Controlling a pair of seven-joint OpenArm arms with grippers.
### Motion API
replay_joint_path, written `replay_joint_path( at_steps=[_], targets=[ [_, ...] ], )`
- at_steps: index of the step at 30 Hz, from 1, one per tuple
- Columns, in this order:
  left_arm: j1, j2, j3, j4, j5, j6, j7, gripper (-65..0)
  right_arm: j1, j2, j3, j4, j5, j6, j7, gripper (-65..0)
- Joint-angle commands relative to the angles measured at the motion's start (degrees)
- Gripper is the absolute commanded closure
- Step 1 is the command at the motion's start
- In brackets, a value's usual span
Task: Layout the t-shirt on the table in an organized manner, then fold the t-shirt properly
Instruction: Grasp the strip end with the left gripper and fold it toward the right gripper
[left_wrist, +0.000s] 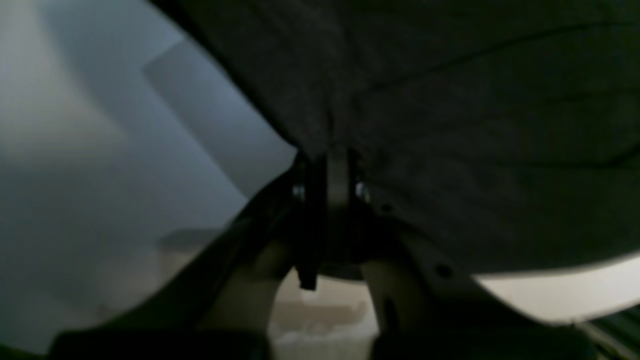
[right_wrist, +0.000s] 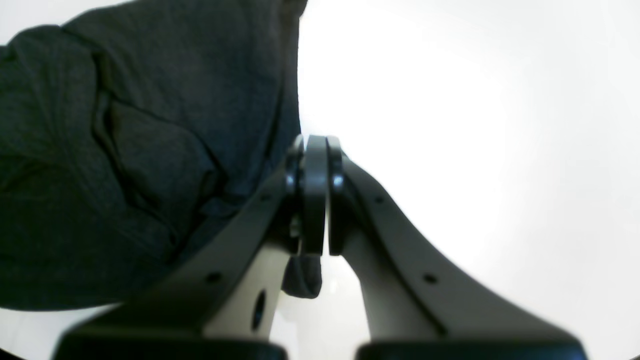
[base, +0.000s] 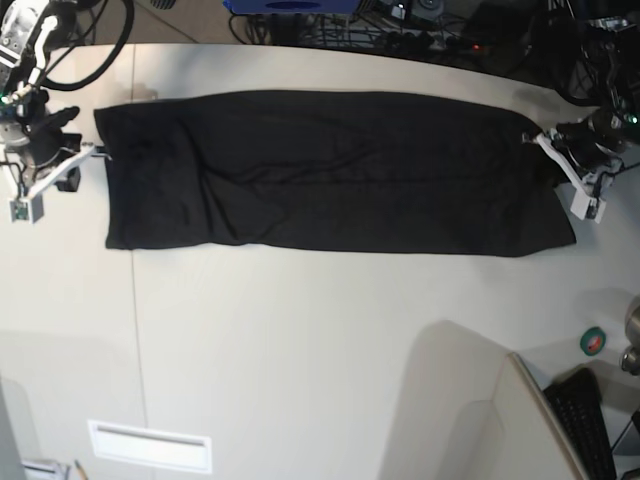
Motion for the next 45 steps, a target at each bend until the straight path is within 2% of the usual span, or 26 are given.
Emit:
replay_joint_path(
  at_steps=[1, 3, 7, 11, 12, 16, 18, 20, 30, 34, 45],
  targets=[
    [0.37, -0.30, 0.71, 4.02, -1.30, -0.43, 0.18, 0.0, 0.41, 0.69, 0.13, 1.09, 0.23, 0.47, 0.99, 0.0],
    [1.51, 1.02, 2.46, 9.73, -1.30, -0.34, 3.78, 0.0, 0.49, 0.69, 0.13, 1.09, 0.23, 0.47, 0.99, 0.0],
    [1.60, 5.94, 3.61, 17.20, -1.30, -0.34, 10.64, 0.0, 0.58, 0.69, 0.13, 1.09, 0.23, 0.47, 0.99, 0.0],
    [0.54, 8.14, 7.65, 18.87, -1.30, -0.34, 14.07, 0.0, 0.58, 0.69, 0.13, 1.09, 0.23, 0.47, 0.99, 0.0],
    [0.19, 8.23, 9.85, 18.96, -1.30, 0.10, 14.33, 0.0, 0.58, 0.69, 0.13, 1.09, 0.23, 0.47, 0.99, 0.0],
    [-0.16, 8.40, 17.23, 18.70, -1.57, 5.28, 14.07, 0.0, 0.58, 0.69, 0.13, 1.09, 0.23, 0.47, 0.99, 0.0],
    [-0.34, 8.93, 19.61, 18.79, -1.65, 7.75, 13.98, 0.0, 0.58, 0.69, 0.13, 1.09, 0.23, 0.47, 0.99, 0.0],
    [-1.57, 10.08, 21.19, 18.70, -1.65, 8.80, 14.16, 0.0, 0.58, 0.69, 0.13, 1.09, 0.23, 0.47, 0.99, 0.0],
    [-4.73, 15.44, 26.02, 18.35, -1.30, 11.09, 14.33, 0.0, 0.58, 0.69, 0.13, 1.09, 0.23, 0.47, 0.99, 0.0],
    [-5.52, 15.44, 28.13, 17.38, -1.30, 11.17, 14.33, 0.0, 0.58, 0.69, 0.22, 1.09, 0.23, 0.47, 0.99, 0.0],
    [-6.67, 15.53, 28.31, 13.51, -1.65, 11.17, 14.42, 0.0, 0.67, 0.69, 0.22, 1.09, 0.23, 0.47, 0.99, 0.0]
  ],
)
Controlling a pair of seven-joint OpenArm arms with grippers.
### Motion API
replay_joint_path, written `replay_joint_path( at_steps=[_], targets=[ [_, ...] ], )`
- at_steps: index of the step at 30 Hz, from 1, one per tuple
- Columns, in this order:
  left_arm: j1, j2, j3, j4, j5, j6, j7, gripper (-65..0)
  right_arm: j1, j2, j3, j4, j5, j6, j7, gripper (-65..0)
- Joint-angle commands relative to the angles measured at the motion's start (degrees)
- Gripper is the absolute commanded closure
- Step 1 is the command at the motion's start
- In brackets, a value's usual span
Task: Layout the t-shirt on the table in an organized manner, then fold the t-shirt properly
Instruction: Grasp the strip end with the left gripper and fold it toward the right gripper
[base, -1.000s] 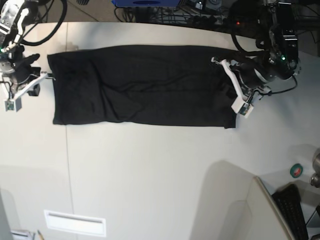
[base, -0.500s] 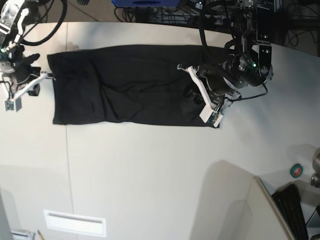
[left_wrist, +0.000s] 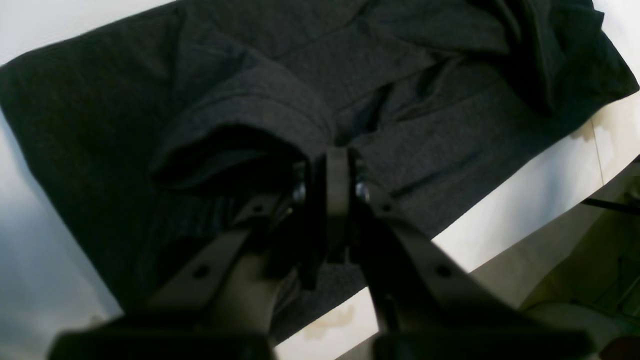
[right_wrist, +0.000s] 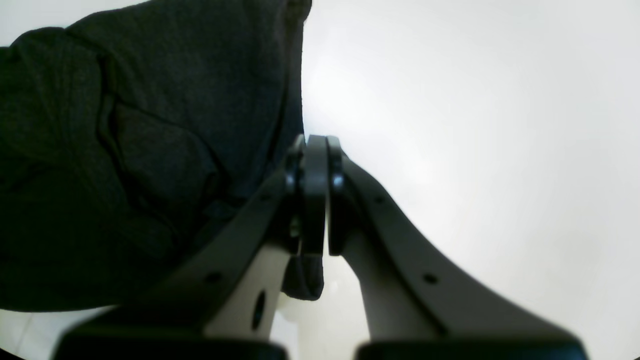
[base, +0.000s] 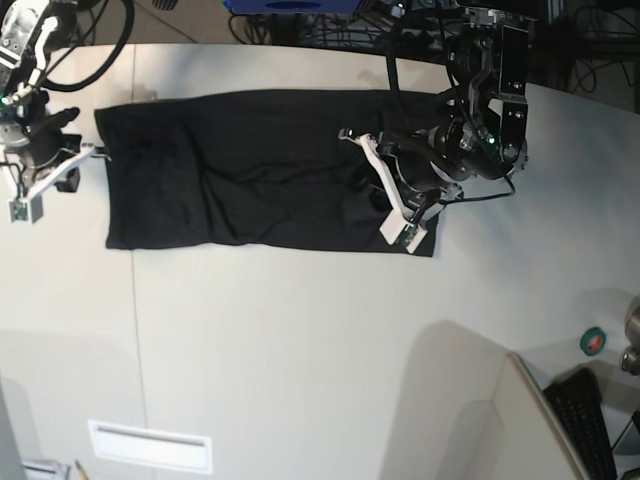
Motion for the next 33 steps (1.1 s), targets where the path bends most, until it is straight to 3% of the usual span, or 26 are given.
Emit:
replay_joint_path(
  at_steps=[1, 13, 22, 33],
  targets=[
    [-0.55, 0.01, 0.01, 1.14, -1.15, -0.10, -0.84, 0.0, 0.47, 0.51, 0.20, 1.09, 0.40, 0.44, 1.04, 0.0],
    [-0.63, -0.43, -0.08, 5.89, -1.15, -0.10, 8.22, 0.0, 0.47, 0.51, 0.20, 1.09, 0.40, 0.00, 1.04, 0.0],
    [-3.10, -0.08, 0.18, 5.45, -1.15, -0.10, 8.83, 0.0, 0.82, 0.51, 0.20, 1.09, 0.40, 0.00, 1.04, 0.0],
    [-6.00, 0.10, 9.15, 0.88, -0.97, -0.10, 8.83, 0.0, 0.74, 0.51, 0.29, 1.09, 0.40, 0.00, 1.04, 0.0]
  ],
)
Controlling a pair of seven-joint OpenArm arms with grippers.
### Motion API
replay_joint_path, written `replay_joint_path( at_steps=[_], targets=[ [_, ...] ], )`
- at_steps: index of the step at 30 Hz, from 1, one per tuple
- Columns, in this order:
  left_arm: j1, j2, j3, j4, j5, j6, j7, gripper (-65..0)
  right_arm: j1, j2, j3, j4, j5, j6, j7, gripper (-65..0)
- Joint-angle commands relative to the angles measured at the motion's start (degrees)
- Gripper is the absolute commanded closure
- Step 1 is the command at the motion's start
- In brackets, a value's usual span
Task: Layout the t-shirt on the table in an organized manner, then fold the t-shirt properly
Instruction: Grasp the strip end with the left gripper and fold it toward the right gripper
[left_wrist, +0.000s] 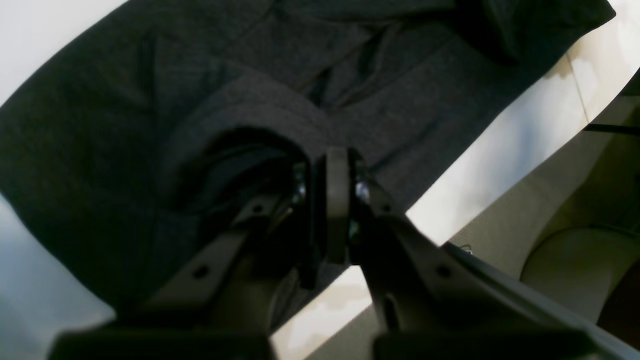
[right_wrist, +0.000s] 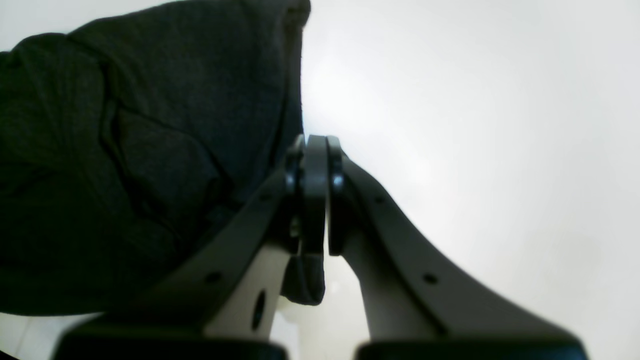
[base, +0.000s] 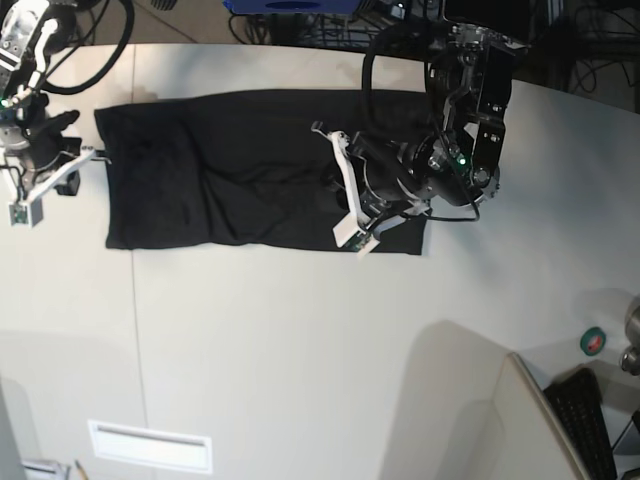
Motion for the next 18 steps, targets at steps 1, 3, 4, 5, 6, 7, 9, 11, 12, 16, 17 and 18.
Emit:
replay_joint_path(
  at_steps=[1, 3, 4, 5, 6, 7, 9, 11, 12, 16, 17, 18],
  targets=[
    [-0.53, 0.51, -0.16, 0.55, -0.91, -0.08, -1.09, 0.0, 0.26, 0.54, 0.26, 1.09, 0.38, 0.07, 1.02, 0.0],
    [-1.41, 1.48, -0.16, 0.11, -0.73, -0.08, -1.18, -16.6, 0.26, 0.54, 0.26, 1.09, 0.38, 0.07, 1.02, 0.0],
    [-1.76, 1.74, 0.01, 0.02, -0.73, -0.08, -1.18, -24.4, 0.26, 0.54, 0.26, 1.09, 0.38, 0.07, 1.02, 0.0],
    [-1.85, 2.01, 0.01, 0.02, -0.73, -0.08, -1.18, -31.8, 0.26, 0.54, 0.18, 1.09, 0.38, 0.07, 1.02, 0.0],
    [-2.03, 2.62, 0.10, 0.02, -1.00, -0.08, -1.09, -38.5, 0.26, 0.54, 0.18, 1.09, 0.38, 0.07, 1.02, 0.0],
    [-2.03, 3.24, 0.10, 0.11, -1.08, -0.08, -1.09, -43.9, 0.26, 0.54, 0.18, 1.09, 0.38, 0.07, 1.02, 0.0],
    [-2.03, 4.12, 0.72, 0.11, -1.08, -0.08, -1.00, -48.9, 0.26, 0.54, 0.09, 1.09, 0.38, 0.07, 1.02, 0.0],
    [-2.03, 4.29, 2.91, 0.28, -1.08, -0.08, -1.00, -49.0, 0.34, 0.54, 0.09, 1.09, 0.38, 0.07, 0.93, 0.0],
    [-1.85, 4.29, 3.53, 0.46, -1.08, -0.08, -1.00, -48.1, 0.34, 0.54, 0.09, 1.09, 0.38, 0.07, 0.40, 0.0],
    [-0.88, 3.06, -0.51, 2.04, -0.73, -0.08, -1.00, -38.2, 0.43, 0.54, -0.09, 1.53, 0.38, 0.51, -2.24, 0.0],
    [-0.18, 1.65, -2.71, 2.39, -0.73, -0.08, -1.09, -32.1, 0.17, 0.45, -0.61, 2.41, 0.38, 0.60, -2.76, 0.0],
    [0.17, 0.60, -4.91, 2.83, -0.73, -0.08, -1.27, -25.3, -0.27, 0.45, -2.46, 3.64, 0.38, 0.69, -3.12, 0.0]
  ],
)
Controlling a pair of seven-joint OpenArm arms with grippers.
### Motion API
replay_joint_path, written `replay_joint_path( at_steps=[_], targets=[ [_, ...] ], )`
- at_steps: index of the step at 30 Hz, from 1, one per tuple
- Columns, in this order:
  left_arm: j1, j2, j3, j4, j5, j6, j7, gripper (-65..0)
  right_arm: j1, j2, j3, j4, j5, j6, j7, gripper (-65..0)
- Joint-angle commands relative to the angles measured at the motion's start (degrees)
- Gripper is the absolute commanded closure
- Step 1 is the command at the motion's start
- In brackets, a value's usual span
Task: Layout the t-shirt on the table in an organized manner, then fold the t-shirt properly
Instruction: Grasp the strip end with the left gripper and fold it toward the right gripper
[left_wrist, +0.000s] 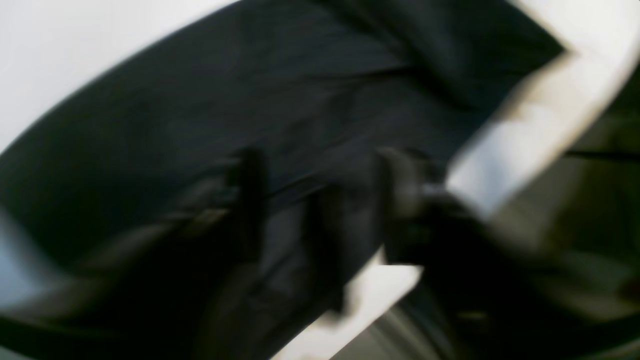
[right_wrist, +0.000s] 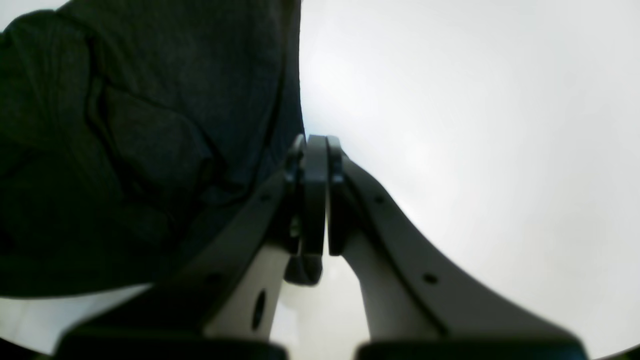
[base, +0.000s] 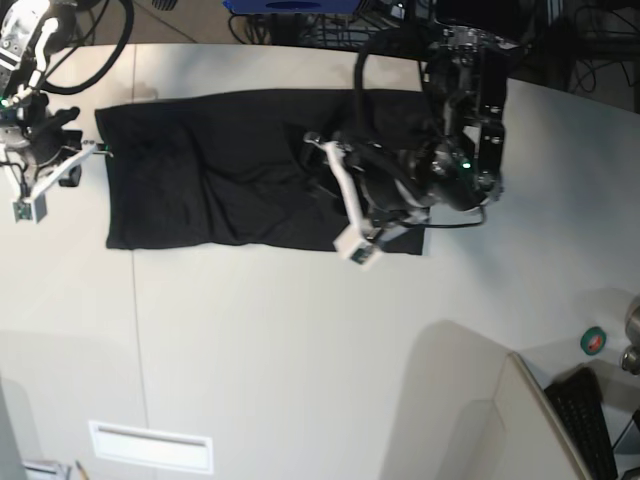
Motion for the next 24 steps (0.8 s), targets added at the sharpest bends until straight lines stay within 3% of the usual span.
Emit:
replay_joint_path(
  at_steps=[1, 3, 7, 10, 13, 14, 16, 17, 20, 24],
  targets=[
    [0.22, -1.26, -2.74, 1.52, 0.01, 0.14, -0.22, -17.6, -1.07, 0.21, -2.76, 2.86, 1.43, 1.50, 1.32, 0.0],
    [1.10, -3.28, -10.47, 1.79, 0.01, 0.14, -0.22, 0.0, -3.97, 0.38, -9.00, 6.81, 1.34, 2.29, 1.76, 0.0],
    [3.21, -5.31, -30.52, 1.61, 0.01, 0.05, -0.31, 0.0, -5.73, 0.30, -20.96, 11.47, 1.25, -1.67, 1.76, 0.0],
    [4.88, -7.33, -45.29, -0.06, -0.08, -0.13, -0.39, 0.0, -4.23, 1.17, -32.12, 11.30, 0.64, -7.38, 1.32, 0.0],
    [5.40, -9.53, -54.61, -3.05, 0.01, -0.22, -0.39, 0.0, -2.12, 3.99, -44.96, 11.21, -4.90, -12.74, 1.41, -0.6],
    [6.02, -10.41, -57.42, -4.89, 0.01, -0.22, -0.57, 0.0, -1.33, 4.60, -50.06, 10.77, -8.15, -15.29, 1.50, -10.5],
    [7.16, -12.78, -61.02, -8.41, -0.25, -0.22, -2.24, 0.0, 0.52, 4.87, -59.02, 9.19, -14.75, -19.25, 1.67, -29.6],
    [8.04, -13.57, -61.82, -9.99, -0.25, -0.22, -4.00, 0.0, 1.31, 4.78, -62.45, 8.13, -17.29, -20.30, 1.67, -34.5],
    [11.65, -14.89, -62.87, -13.60, -0.34, -0.22, -10.68, 0.0, 3.77, 4.34, -70.54, 3.12, -23.71, -22.24, 1.58, -34.5],
    [15.43, -14.89, -62.78, -16.50, -0.34, -0.22, -17.27, 0.0, 6.58, 2.05, -73.62, -3.82, -24.33, -24.79, 1.67, -34.1]
  ],
)
